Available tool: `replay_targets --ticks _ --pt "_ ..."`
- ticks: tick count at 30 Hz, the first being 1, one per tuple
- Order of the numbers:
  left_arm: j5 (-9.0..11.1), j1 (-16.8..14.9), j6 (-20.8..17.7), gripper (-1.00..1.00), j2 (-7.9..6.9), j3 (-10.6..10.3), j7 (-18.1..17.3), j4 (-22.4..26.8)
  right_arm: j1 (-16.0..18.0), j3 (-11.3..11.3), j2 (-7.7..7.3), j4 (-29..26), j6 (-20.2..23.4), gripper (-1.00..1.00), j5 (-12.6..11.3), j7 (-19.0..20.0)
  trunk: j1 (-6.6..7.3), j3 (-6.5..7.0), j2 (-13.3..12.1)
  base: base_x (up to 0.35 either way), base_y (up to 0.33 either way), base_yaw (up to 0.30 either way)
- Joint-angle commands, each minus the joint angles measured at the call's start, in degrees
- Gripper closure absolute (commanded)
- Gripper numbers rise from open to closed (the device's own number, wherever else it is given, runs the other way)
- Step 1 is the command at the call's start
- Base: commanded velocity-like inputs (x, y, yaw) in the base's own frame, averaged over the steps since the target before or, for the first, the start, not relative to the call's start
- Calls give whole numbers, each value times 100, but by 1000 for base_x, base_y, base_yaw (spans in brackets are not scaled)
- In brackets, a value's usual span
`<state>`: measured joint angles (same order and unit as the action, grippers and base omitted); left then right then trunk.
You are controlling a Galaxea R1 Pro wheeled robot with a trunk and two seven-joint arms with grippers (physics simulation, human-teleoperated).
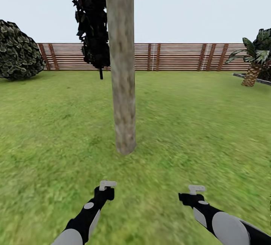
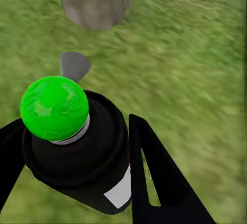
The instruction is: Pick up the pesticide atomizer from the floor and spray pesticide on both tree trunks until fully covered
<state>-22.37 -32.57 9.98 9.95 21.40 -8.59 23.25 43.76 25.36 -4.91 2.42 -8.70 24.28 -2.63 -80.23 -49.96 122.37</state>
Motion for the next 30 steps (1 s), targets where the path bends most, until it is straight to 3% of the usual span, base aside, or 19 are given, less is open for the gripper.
replay_targets --ticks 1,15,30 --pt "-39 -3 17 100 5 48 -40 4 10 48 -3 25 -35 -100 60 -27 -3 -5 2 350 175 -299" --pt "-41 -3 13 100 5 48 -46 4 10 48 -1 28 -35 -100 60 -27 -3 -5 2 350 123 -276" --pt "-39 -3 4 100 5 57 -39 12 10 48 6 30 -35 -100 60 -27 -3 -5 2 345 125 -2"
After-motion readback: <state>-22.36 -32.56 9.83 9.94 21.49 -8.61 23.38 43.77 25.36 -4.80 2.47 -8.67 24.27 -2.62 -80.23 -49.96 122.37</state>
